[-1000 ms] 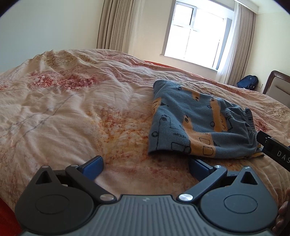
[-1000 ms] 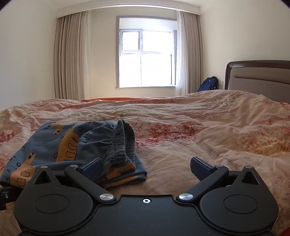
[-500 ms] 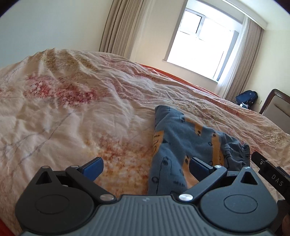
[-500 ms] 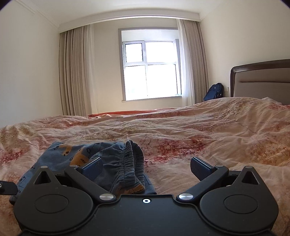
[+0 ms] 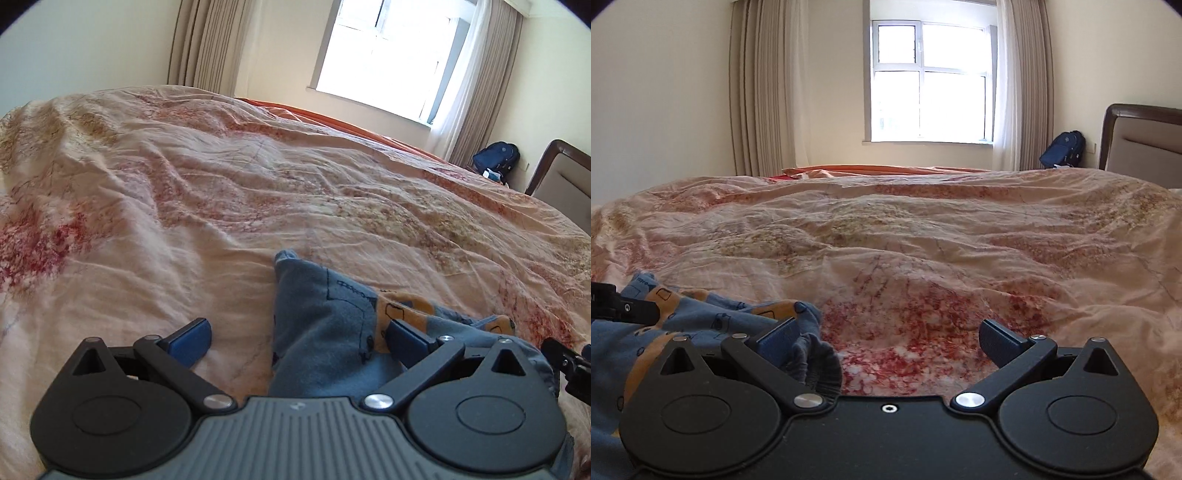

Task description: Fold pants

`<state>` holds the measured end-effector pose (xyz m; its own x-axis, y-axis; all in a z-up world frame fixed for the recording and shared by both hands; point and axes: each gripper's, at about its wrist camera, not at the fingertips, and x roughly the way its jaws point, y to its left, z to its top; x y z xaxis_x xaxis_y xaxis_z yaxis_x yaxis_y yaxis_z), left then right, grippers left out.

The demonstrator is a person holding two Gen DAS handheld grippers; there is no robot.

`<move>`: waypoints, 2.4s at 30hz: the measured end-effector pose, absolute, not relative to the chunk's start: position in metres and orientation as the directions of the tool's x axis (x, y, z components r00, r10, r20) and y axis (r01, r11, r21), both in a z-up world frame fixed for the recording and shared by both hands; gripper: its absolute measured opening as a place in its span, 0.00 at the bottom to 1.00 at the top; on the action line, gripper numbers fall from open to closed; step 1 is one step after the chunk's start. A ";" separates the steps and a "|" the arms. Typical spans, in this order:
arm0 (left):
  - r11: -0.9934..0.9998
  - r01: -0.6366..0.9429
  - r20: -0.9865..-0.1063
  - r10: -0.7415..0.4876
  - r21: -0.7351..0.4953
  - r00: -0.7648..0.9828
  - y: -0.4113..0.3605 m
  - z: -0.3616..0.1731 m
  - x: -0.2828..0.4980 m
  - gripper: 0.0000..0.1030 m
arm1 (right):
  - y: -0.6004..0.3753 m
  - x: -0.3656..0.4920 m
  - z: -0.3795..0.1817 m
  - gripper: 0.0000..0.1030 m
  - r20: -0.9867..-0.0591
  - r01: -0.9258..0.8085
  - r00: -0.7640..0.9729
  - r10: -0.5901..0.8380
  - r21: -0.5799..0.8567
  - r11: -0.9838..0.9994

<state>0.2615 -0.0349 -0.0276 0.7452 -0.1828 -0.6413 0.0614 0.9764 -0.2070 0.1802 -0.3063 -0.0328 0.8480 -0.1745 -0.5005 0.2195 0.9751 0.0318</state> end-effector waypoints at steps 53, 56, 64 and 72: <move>0.926 0.305 -0.702 -0.368 -0.222 0.610 -0.026 -0.012 0.204 1.00 | -0.308 0.164 -0.051 1.00 -0.438 -0.081 0.798 0.415 0.604 0.793; 0.929 0.296 -0.706 -0.363 -0.223 0.608 -0.024 -0.014 0.203 1.00 | -0.304 0.165 -0.052 1.00 -0.457 -0.081 0.791 0.408 0.582 0.809; 0.934 0.269 -0.728 -0.353 -0.235 0.587 -0.023 -0.019 0.206 0.99 | -0.300 0.165 -0.053 1.00 -0.466 -0.086 0.791 0.396 0.556 0.826; 0.927 0.262 -0.723 -0.374 -0.269 0.581 -0.018 -0.020 0.206 1.00 | -0.302 0.164 -0.053 0.99 -0.460 -0.084 0.794 0.398 0.566 0.820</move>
<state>0.2058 -0.0177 -0.0196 0.5815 -0.3739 -0.7225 0.2616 0.9269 -0.2691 0.1638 -0.3019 -0.0529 0.7936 0.3981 -0.4601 -0.0835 0.8203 0.5658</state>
